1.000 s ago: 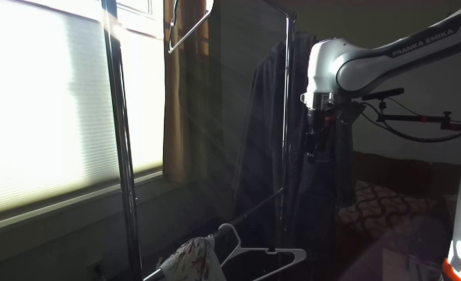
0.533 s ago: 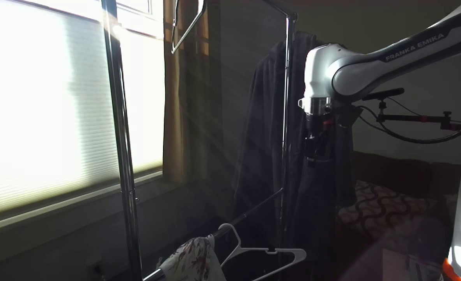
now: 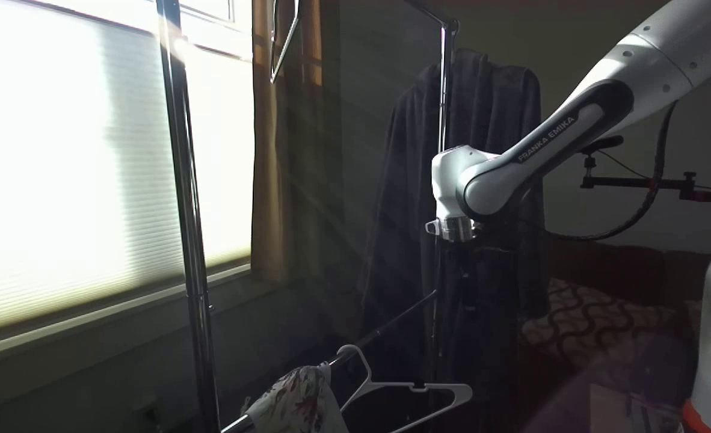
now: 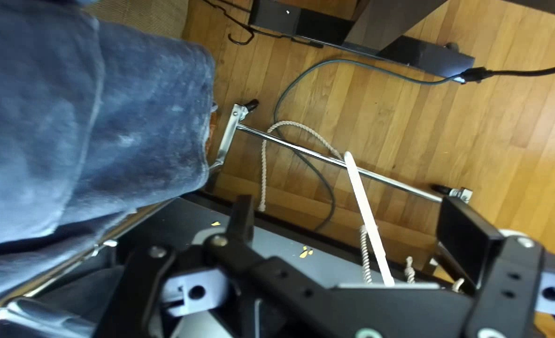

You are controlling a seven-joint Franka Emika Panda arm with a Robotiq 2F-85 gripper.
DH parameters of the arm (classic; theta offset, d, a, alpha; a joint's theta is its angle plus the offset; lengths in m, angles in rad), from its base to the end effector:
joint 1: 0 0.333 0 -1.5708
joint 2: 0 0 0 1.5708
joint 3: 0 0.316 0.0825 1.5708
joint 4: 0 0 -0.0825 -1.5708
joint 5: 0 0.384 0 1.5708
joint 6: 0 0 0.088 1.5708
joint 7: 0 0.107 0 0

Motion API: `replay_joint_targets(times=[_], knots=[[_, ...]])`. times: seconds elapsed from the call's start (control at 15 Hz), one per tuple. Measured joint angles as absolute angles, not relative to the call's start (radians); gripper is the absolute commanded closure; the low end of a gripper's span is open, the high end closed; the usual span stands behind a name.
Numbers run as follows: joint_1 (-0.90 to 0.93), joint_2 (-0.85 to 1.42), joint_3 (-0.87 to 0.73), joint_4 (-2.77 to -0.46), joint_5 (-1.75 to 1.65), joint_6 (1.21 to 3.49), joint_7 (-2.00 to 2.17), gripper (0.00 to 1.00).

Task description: Hang the white coat hanger on the top railing

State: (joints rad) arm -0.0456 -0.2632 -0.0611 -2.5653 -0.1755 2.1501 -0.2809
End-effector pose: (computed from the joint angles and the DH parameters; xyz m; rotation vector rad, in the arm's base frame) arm 0.4066 -0.0501 0.3456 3.0075 0.4314 -0.2621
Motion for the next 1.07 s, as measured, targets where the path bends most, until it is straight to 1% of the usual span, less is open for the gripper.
replay_joint_targets(times=[0.4, 0.6, 0.93, 1.07], knots=[[-0.011, 0.031, -0.047, -2.480, -0.074, 2.168, -0.358, 0.00], [-0.011, 0.139, -0.035, -2.436, -0.052, 2.147, -0.358, 0.00], [-0.013, 0.173, -0.030, -2.411, -0.053, 2.145, -0.358, 0.00], [-0.013, 0.171, -0.022, -2.420, -0.063, 2.227, -0.371, 0.00]])
